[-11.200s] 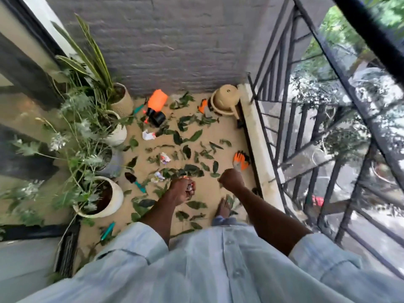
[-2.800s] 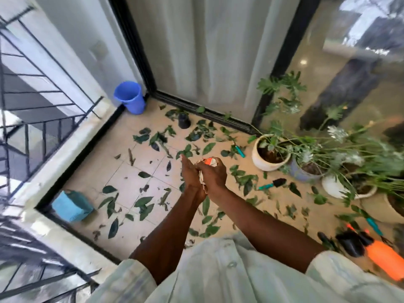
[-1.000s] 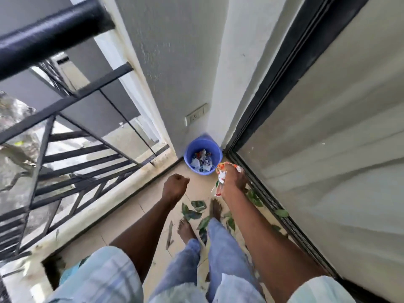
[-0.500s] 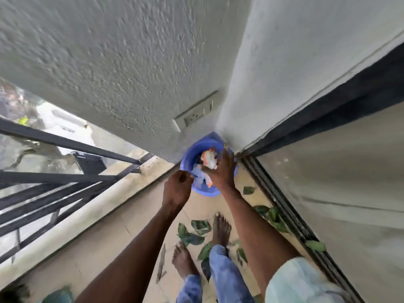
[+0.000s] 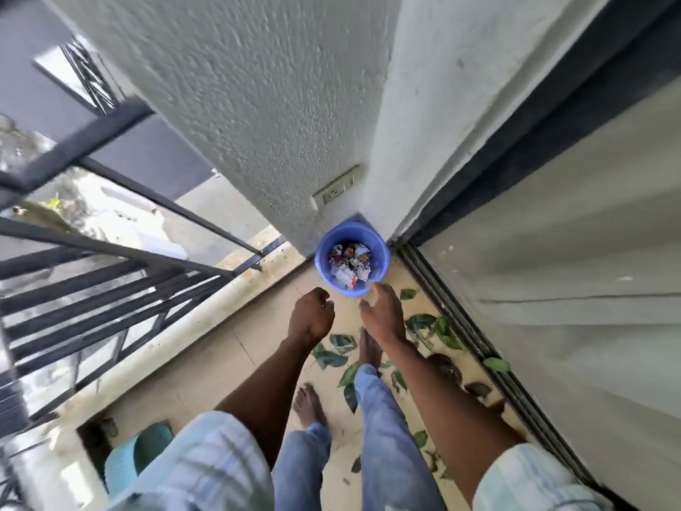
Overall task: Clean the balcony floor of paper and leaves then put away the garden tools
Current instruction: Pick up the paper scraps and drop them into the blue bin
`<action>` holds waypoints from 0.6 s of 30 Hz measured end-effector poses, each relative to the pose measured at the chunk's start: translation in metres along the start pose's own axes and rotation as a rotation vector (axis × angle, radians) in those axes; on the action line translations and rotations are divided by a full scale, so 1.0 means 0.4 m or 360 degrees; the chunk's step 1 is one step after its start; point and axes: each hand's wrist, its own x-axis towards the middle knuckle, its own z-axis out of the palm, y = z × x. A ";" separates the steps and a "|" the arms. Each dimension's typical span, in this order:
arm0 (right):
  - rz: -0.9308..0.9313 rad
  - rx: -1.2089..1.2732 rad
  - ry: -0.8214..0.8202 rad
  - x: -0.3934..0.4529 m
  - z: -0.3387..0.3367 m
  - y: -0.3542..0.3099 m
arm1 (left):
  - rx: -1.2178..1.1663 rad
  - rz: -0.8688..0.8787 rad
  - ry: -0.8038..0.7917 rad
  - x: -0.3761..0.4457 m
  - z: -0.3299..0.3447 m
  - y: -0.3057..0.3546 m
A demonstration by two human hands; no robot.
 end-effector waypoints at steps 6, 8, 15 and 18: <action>-0.0105 -0.0057 -0.0018 -0.243 -0.012 -0.111 | 0.0022 0.0106 0.0000 -0.222 -0.064 -0.052; -0.0086 -0.0076 0.0015 -0.326 0.004 -0.127 | 0.0044 0.0144 0.0003 -0.286 -0.086 -0.112; 0.0036 -0.0056 0.0180 -0.672 0.171 -0.144 | 0.0155 0.0312 0.0028 -0.500 -0.181 -0.435; 0.0026 -0.0093 0.0169 -0.785 0.246 -0.147 | 0.0176 0.0336 0.0015 -0.580 -0.207 -0.558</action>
